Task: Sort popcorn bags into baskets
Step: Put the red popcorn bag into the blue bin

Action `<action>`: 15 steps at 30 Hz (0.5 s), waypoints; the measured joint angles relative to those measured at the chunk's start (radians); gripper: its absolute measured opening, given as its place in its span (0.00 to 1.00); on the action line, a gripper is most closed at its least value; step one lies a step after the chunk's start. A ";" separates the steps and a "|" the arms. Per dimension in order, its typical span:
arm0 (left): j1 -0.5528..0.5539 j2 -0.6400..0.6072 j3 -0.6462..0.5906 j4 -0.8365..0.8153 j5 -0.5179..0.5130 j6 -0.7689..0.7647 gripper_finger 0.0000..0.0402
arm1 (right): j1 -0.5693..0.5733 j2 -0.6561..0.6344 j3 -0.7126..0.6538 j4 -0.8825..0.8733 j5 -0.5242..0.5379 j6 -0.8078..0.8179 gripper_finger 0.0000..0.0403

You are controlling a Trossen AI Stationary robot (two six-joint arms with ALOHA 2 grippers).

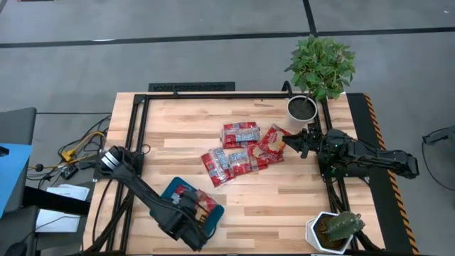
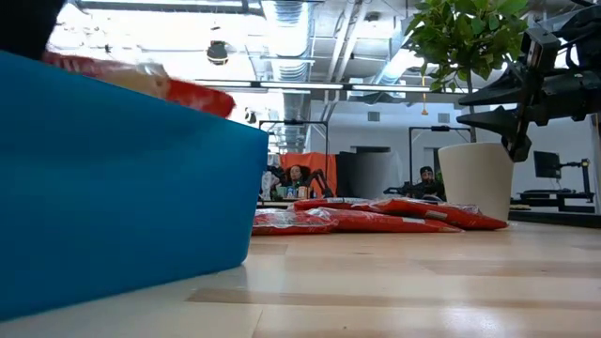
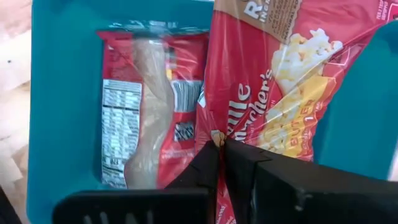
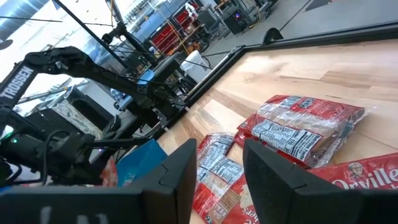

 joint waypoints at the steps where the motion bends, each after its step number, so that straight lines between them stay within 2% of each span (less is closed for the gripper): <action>1: 0.000 0.006 0.000 0.016 0.005 0.001 0.00 | 0.000 0.000 0.000 0.000 0.000 0.000 0.38; 15: -0.003 0.015 -0.010 0.106 0.031 0.024 0.00 | 0.000 0.000 0.000 0.000 0.000 -0.003 0.41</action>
